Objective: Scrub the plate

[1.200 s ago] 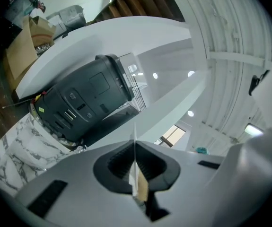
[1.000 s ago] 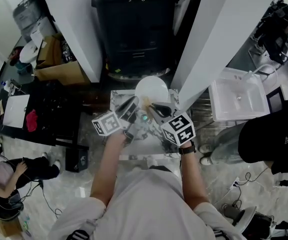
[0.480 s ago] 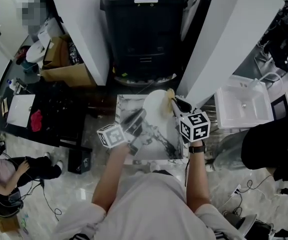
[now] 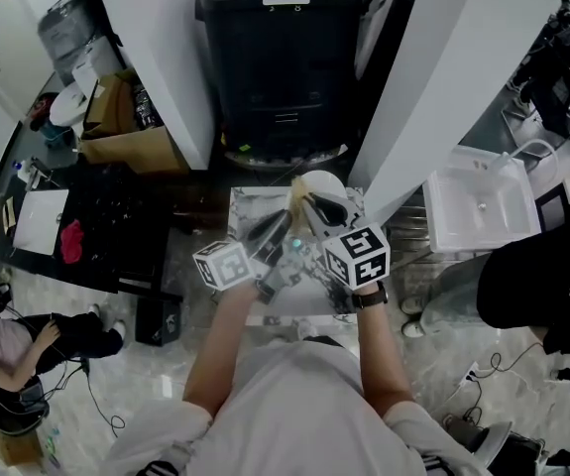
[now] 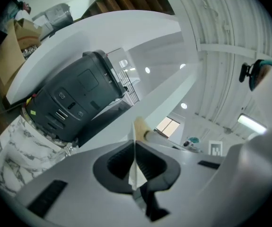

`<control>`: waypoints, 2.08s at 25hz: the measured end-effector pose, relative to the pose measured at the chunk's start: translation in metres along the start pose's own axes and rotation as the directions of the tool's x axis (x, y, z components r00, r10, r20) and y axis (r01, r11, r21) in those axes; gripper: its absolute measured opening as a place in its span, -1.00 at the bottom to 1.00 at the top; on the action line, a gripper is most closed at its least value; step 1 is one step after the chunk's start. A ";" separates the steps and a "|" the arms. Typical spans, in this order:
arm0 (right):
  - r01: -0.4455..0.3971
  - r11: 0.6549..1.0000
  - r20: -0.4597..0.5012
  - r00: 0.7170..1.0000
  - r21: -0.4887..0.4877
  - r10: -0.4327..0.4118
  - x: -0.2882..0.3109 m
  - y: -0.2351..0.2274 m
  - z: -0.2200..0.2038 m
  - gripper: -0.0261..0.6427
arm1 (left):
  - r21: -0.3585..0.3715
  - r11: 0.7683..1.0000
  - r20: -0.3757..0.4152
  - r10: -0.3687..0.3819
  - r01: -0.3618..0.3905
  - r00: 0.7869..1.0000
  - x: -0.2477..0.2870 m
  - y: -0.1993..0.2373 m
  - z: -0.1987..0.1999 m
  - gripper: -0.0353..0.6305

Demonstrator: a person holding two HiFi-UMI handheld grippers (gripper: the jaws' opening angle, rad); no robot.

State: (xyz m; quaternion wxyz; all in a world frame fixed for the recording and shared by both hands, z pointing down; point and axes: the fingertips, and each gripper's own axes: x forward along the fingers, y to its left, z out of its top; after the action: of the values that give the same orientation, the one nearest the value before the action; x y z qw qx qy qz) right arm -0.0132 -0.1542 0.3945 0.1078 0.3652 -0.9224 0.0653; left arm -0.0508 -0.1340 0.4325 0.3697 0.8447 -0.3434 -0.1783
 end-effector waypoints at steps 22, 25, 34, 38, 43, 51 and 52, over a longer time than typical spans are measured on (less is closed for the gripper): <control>0.146 0.989 0.001 0.989 0.023 -0.146 -0.019 -0.037 -0.011 -0.82 | -0.002 1.000 0.026 0.011 -0.010 1.000 -0.016 -0.007 -0.012 -0.84; 0.159 0.983 -0.041 0.987 0.097 -0.155 -0.025 -0.053 -0.035 -0.82 | 0.010 0.999 0.042 0.033 -0.034 0.999 -0.019 -0.001 -0.003 -0.84; -0.048 0.993 0.013 0.999 0.104 0.047 -0.002 0.023 -0.027 -0.82 | 0.063 0.994 -0.006 0.095 -0.094 0.995 -0.019 0.009 -0.009 -0.84; 0.034 0.995 0.033 0.999 0.093 -0.037 -0.013 -0.017 -0.003 -0.82 | 0.003 0.999 0.030 0.041 -0.041 0.999 -0.026 -0.011 -0.012 -0.84; 0.036 0.993 -0.046 0.998 0.115 -0.031 -0.020 -0.027 -0.028 -0.82 | 0.026 0.999 0.108 0.042 -0.045 0.993 -0.034 -0.008 0.014 -0.84; -0.029 0.999 0.013 0.999 -0.028 0.029 -0.014 0.022 0.008 -0.82 | 0.046 0.998 0.073 0.037 -0.040 0.997 -0.022 -0.015 -0.004 -0.84; 0.008 0.999 0.026 1.000 -0.045 -0.007 -0.017 0.011 0.015 -0.82 | 0.037 0.999 0.073 0.023 -0.026 0.997 -0.022 -0.020 -0.008 -0.84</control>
State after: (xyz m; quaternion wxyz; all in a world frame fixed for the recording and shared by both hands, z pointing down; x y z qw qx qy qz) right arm -0.0112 -0.1377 0.3749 0.1043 0.3671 -0.9235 0.0395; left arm -0.0528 -0.1040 0.4237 0.3430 0.8403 -0.3704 -0.1975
